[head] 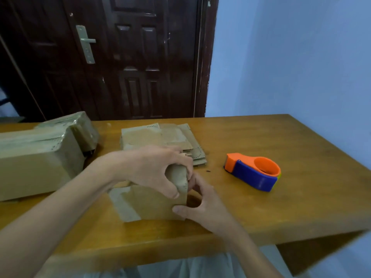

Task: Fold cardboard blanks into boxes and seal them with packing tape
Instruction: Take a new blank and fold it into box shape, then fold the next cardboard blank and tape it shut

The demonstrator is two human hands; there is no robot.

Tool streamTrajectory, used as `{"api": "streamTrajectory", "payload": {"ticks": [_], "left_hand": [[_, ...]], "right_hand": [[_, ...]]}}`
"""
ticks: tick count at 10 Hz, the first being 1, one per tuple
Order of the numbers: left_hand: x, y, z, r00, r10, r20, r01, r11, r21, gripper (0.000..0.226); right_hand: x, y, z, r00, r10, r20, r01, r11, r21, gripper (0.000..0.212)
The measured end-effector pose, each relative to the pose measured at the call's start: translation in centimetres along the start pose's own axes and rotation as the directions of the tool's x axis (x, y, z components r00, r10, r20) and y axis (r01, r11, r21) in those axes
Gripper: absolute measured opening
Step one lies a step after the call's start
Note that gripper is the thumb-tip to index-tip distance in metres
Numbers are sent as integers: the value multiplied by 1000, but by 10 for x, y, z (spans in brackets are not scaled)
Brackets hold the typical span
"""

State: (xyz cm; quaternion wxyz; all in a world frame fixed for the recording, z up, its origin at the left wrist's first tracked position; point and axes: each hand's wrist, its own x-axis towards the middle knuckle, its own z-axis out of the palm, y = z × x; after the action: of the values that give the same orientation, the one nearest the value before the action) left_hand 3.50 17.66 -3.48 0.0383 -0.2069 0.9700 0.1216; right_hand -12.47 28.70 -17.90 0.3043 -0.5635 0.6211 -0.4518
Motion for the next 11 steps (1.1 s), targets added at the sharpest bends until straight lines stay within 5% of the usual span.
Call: {"api": "streamTrajectory", "payload": {"ticks": [3, 4, 5, 6, 7, 8, 9, 10, 11], "left_hand": [[-13, -19, 35, 923, 339, -182, -339, 940, 36, 44], [-3, -16, 32, 931, 340, -129, -328, 938, 110, 33], [6, -16, 28, 933, 337, -126, -325, 940, 108, 28], [5, -20, 33, 933, 339, -122, -324, 937, 128, 26], [6, -22, 34, 927, 348, -141, -332, 935, 127, 27], [7, -22, 33, 927, 343, -150, -333, 939, 91, 25], [7, -23, 32, 933, 329, -146, -320, 944, 81, 25], [7, -23, 32, 933, 327, -152, -320, 945, 70, 25], [7, -23, 34, 933, 317, -172, -314, 948, 46, 25]], "right_hand": [[10, 11, -15, 985, -157, 76, 159, 987, -30, 78], [10, 8, -13, 987, -139, 80, 139, 990, 2, 75], [12, -2, -26, 983, -95, 156, 120, 980, -161, 68], [6, -12, -61, 992, -124, 38, 119, 755, -645, 57], [4, -9, -111, 910, -267, -317, -134, 534, -835, 61], [13, 16, -151, 924, 116, -365, -383, 284, -879, 84], [21, 39, -168, 926, 280, -255, -353, 397, -847, 89], [25, 45, -176, 954, 195, -228, -299, 554, -777, 72], [16, 37, -173, 983, 151, -104, -179, 917, -357, 51]]}}
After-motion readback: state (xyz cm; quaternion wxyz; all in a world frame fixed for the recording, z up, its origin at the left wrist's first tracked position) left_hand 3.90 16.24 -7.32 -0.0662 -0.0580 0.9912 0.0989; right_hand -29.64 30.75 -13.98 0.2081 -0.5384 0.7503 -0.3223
